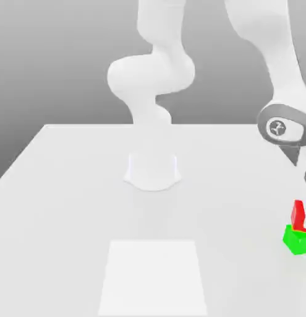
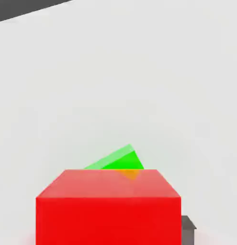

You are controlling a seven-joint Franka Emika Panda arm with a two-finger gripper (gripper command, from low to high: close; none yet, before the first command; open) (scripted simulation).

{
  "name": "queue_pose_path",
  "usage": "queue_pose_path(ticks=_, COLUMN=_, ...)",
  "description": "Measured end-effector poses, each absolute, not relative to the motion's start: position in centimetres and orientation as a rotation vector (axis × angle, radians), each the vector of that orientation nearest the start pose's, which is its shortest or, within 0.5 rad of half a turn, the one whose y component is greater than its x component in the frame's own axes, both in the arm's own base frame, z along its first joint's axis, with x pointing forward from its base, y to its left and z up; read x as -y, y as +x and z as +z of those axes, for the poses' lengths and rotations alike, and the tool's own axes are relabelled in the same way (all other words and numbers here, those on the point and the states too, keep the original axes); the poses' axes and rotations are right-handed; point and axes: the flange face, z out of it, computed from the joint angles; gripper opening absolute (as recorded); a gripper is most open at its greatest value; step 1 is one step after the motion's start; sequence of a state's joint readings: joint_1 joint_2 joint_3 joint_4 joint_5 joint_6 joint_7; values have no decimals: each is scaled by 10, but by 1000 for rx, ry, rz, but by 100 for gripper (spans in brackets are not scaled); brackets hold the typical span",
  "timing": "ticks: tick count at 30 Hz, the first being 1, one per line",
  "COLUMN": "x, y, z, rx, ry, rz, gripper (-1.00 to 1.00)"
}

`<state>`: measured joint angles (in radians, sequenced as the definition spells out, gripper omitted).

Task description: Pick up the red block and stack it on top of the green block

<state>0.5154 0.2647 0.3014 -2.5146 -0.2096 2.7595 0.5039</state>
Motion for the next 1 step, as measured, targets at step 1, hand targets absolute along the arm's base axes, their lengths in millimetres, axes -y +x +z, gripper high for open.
queue_pose_path(ticks=1, x=-348, y=305, z=184, rx=774, ry=-3045, rz=1, gripper=100)
